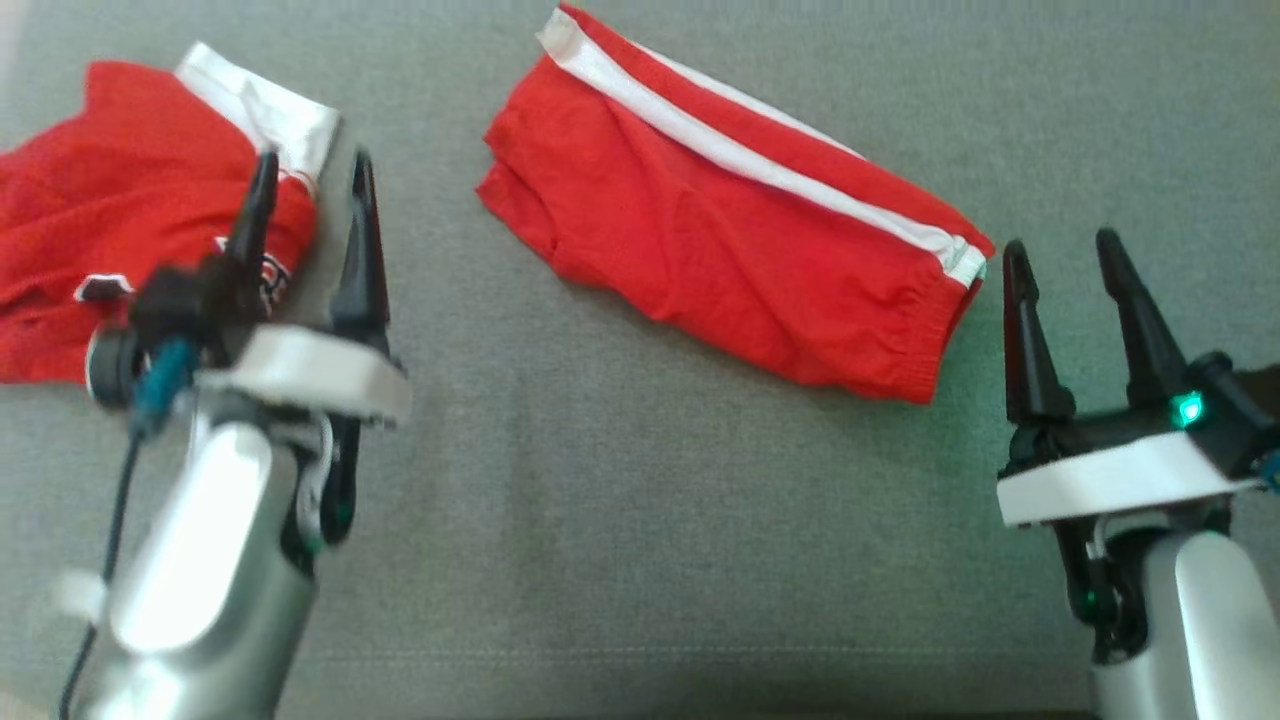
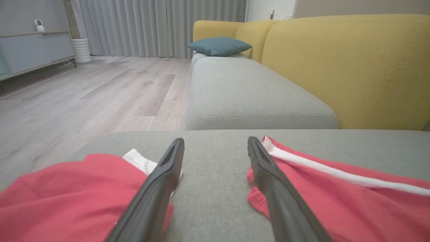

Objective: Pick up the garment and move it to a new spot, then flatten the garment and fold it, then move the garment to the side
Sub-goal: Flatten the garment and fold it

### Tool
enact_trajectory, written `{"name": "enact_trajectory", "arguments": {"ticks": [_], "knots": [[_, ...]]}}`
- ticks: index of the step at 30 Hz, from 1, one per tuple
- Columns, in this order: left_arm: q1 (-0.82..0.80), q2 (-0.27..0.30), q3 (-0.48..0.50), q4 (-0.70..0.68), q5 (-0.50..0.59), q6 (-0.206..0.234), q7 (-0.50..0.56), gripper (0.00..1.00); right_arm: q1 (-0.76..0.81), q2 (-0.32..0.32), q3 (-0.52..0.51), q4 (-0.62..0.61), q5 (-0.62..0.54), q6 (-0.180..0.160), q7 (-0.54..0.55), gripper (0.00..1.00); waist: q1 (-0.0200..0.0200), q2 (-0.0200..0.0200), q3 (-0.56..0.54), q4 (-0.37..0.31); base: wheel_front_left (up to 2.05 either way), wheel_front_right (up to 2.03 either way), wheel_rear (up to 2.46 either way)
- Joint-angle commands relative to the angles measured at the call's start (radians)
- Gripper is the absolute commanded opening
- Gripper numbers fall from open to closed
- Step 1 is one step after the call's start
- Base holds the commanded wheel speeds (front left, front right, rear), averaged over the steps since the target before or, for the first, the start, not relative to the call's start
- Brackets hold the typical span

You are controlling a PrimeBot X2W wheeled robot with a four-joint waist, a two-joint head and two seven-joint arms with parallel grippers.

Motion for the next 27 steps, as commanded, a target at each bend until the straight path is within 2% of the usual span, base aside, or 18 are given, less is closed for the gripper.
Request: {"name": "enact_trajectory", "arguments": {"ticks": [1,11,27], "knots": [[0.001,0.023,0.050,-0.048,0.015,0.009,-0.005,1.00,0.009,-0.002,0.017,-0.038,0.005,0.008,0.004,1.00,0.0000,-0.0001,-0.024,0.012,0.00,0.00,0.00],[0.163,0.026,0.062,-0.114,0.053,0.008,-0.005,1.00,0.084,-0.002,-0.006,-0.040,0.034,0.008,0.001,1.00,0.0000,-0.0001,-0.078,0.006,0.00,0.00,0.00],[0.169,0.038,0.056,-0.106,0.052,0.001,-0.003,1.00,0.092,-0.002,-0.012,-0.041,0.053,0.008,-0.004,1.00,0.0000,-0.0001,-0.071,-0.002,0.00,0.00,0.00]]}}
